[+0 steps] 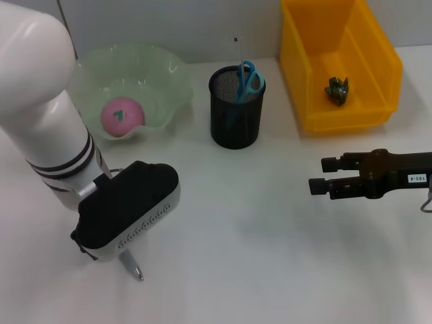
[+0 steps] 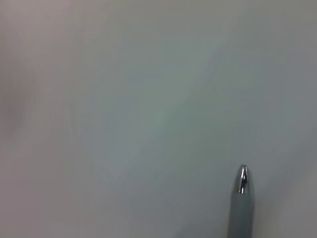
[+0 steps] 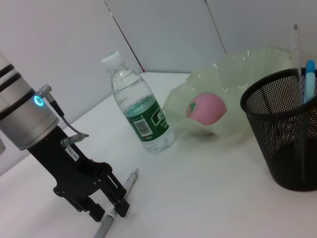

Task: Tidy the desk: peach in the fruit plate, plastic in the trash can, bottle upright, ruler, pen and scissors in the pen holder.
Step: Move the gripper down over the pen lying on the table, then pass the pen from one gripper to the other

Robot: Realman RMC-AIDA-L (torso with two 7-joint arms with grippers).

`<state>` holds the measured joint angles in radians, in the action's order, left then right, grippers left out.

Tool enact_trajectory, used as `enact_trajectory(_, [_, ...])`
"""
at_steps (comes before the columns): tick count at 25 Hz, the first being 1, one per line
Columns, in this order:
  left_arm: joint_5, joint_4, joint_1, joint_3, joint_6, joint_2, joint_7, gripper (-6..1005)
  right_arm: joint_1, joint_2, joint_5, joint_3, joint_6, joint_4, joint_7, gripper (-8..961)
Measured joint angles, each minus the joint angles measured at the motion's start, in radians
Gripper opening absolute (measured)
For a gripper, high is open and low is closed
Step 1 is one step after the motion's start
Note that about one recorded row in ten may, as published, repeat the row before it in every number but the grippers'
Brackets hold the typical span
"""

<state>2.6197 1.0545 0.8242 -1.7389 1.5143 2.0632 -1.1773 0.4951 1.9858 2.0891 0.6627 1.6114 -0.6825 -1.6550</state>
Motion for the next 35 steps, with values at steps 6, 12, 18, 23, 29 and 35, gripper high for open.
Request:
enact_trajectory(6, [0.009, -0.011, 0.004, -0.006, -0.007, 0.000, -0.001, 511, 0.003, 0.001, 0.000, 0.000, 0.000, 0.000, 0.000, 814])
enact_trajectory(12, [0.004, -0.026, 0.014, -0.006, -0.007, 0.001, 0.000, 403, 0.007, 0.001, 0.000, 0.000, 0.000, 0.000, 0.000, 815])
enact_trajectory(18, [0.003, -0.043, 0.023, -0.009, -0.010, 0.003, 0.004, 311, 0.008, 0.001, 0.000, 0.001, 0.000, 0.000, 0.000, 815])
enact_trajectory(23, [0.003, -0.060, 0.026, -0.016, -0.014, 0.003, 0.020, 294, 0.008, 0.002, 0.000, 0.003, 0.003, 0.000, -0.003, 814])
enact_trajectory(29, [0.004, -0.060, 0.026, -0.016, -0.017, 0.003, 0.024, 223, 0.007, 0.002, 0.000, 0.003, 0.008, 0.000, -0.006, 814])
enact_trajectory(35, [0.038, 0.004, 0.018, 0.066, 0.032, 0.007, -0.033, 137, 0.007, 0.002, 0.000, 0.003, 0.010, 0.000, -0.007, 814])
